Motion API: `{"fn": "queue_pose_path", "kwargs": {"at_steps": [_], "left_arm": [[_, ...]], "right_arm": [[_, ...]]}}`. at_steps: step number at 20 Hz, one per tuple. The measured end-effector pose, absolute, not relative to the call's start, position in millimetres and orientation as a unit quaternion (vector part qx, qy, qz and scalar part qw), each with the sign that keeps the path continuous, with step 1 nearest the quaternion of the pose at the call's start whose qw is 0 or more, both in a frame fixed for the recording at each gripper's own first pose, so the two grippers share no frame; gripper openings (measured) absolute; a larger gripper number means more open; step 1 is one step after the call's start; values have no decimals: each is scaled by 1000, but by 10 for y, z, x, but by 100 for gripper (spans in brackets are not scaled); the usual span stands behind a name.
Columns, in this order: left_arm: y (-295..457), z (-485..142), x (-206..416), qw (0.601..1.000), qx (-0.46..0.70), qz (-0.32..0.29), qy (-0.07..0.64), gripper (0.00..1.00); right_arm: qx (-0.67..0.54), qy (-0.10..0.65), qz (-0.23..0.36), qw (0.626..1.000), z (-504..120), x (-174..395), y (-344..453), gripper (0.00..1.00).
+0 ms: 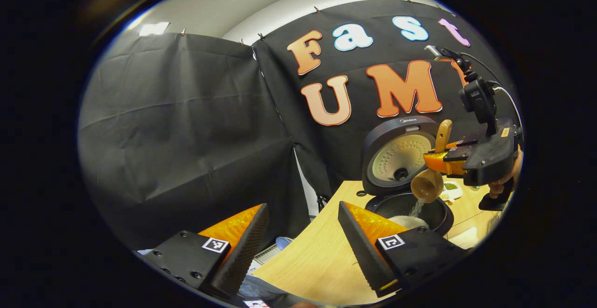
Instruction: Close the left gripper, press the button to open the rice cooker; take a wooden spoon from the chopstick holder with the right hand, scoop a spoonful of rice and pour it into the rice cooker, then put the wooden spoon back into the chopstick holder.
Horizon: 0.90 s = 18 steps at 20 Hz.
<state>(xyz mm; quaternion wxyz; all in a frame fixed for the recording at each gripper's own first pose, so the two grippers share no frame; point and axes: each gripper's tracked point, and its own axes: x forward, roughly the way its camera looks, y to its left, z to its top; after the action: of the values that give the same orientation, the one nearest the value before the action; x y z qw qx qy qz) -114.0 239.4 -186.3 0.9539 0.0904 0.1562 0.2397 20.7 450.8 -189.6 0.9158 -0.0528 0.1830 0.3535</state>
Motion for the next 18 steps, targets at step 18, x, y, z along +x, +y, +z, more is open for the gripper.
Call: {"fn": "queue_pose_path", "kwargs": {"at_steps": [18], "left_arm": [[2087,-1911,-1131,959,85,213,165,100]], "right_arm": [[113,304,253,912,-2117,197,2963,8]]}}
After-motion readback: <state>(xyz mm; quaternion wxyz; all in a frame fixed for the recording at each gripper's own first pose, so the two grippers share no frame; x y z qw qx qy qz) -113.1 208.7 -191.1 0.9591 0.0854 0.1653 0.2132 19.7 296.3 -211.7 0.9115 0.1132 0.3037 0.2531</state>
